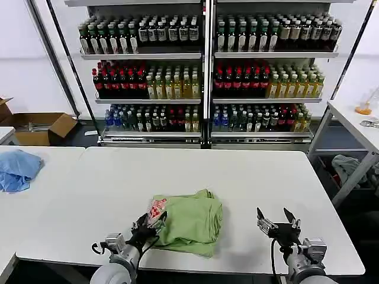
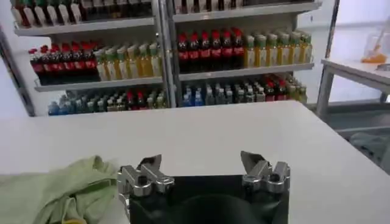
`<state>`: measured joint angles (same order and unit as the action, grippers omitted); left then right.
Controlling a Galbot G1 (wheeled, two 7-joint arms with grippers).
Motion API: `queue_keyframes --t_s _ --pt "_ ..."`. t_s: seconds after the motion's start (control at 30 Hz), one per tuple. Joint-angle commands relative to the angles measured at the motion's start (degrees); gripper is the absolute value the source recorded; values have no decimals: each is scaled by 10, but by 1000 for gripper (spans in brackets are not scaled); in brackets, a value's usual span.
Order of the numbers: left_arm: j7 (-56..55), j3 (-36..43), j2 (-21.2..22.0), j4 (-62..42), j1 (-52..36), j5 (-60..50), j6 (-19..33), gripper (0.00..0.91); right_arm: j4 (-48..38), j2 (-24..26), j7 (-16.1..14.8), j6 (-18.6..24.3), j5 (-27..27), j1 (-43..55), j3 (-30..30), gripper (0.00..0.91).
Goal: Fold and organize the clothes.
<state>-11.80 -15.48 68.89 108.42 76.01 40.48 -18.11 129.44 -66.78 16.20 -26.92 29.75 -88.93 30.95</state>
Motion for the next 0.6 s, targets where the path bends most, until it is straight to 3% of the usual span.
queue_keyframes --t_s 0.03,0.4,0.6 --pt "6 9 5 -7 2 15 0 20 2 1 1 0 1 -2 3 907" --pt "20 -23 17 -7 1 132 13 20 6 0 2 0 2 -3 3 907" --pt "30 -77 22 -6 2 298 -34 20 7 5 1 1 5 -6 8 907"
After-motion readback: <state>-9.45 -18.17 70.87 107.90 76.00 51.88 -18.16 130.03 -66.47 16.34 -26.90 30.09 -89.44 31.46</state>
